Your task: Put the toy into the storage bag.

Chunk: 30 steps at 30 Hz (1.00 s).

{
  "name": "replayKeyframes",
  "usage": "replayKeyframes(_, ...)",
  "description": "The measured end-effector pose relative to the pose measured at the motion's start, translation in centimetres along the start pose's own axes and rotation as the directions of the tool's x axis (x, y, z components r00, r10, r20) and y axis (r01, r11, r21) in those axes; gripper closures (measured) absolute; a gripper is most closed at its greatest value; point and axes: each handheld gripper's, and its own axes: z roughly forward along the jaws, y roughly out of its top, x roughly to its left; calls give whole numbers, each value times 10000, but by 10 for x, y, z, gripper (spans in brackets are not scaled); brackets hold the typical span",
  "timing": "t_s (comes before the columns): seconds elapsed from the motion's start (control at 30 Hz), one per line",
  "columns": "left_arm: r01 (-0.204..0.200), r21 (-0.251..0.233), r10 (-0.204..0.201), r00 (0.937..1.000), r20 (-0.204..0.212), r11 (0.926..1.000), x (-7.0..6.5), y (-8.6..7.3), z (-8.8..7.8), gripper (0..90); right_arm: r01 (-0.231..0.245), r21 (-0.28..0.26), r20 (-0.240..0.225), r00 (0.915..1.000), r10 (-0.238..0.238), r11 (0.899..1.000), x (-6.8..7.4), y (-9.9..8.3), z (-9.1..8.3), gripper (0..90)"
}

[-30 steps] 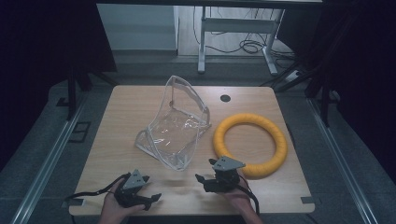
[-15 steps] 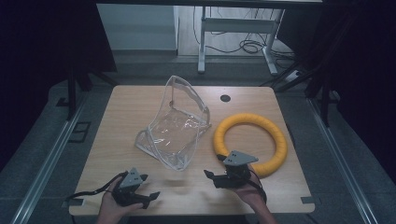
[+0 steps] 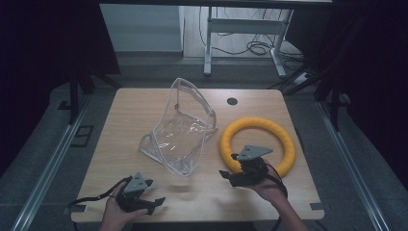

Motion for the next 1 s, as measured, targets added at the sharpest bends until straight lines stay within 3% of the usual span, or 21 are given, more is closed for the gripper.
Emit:
replayKeyframes(0.23, 65, -20, -65, 10000, -29, 10000, 0, 0, 0, 198, 197, 829, -44, 9998, -194, 9964, -12, 1, 0, 277)
replayKeyframes(0.37, 154, -107, -155, 9998, -80, 9998, 1, 1, -1, 199, 392, 1674, -30, 9992, -393, 9851, -24, -3, 1, 291)
replayKeyframes(0.43, 175, -147, -173, 9997, 142, 9997, 1, 1, -1, 199, 376, 1912, 11, 9993, -386, 9808, -27, -3, 1, 292)
replayKeyframes(0.53, 133, -98, -133, 9999, 81, 9999, 1, 1, 0, 199, 405, 2224, -11, 9991, -413, 9741, -31, -4, 2, 292)
replayKeyframes(0.57, 98, -88, -97, 9999, 60, 9999, 1, 1, -1, 198, 413, 2622, -4, 9991, -427, 9641, -34, -6, 4, 293)
replayKeyframes(0.63, 86, -89, -86, 10000, 24, 9999, 1, 1, -1, 198, 446, 2989, -50, 9990, -452, 9532, -37, -8, 7, 292)
replayKeyframes(0.67, 86, -89, -86, 10000, 24, 9999, 1, 1, -1, 199, 446, 2989, -50, 9990, -452, 9532, -37, -8, 7, 292)
replayKeyframes(0.7, 73, -83, -73, 10000, -5, 9999, 1, 1, -1, 199, 429, 3229, -53, 9990, -435, 9455, -38, -9, 9, 293)
replayKeyframes(0.73, 67, -85, -67, 10000, -10, 9999, 1, 1, -1, 199, 558, 3684, -81, 9984, -568, 9280, -41, -12, 12, 295)
replayKeyframes(0.93, 67, -79, -67, 10000, 34, 9999, 1, 1, -1, 199, 870, 4376, -87, 9957, -926, 8950, -42, -12, 15, 298)
replayKeyframes(0.97, 67, -79, -67, 10000, 34, 9999, 1, 1, -1, 199, 870, 4376, -87, 9957, -926, 8950, -42, -12, 15, 298)
replayKeyframes(1.0, 70, -84, -70, 10000, 36, 9999, 1, 1, -1, 198, 839, 4539, -177, 9962, -852, 8871, -44, -12, 17, 300)
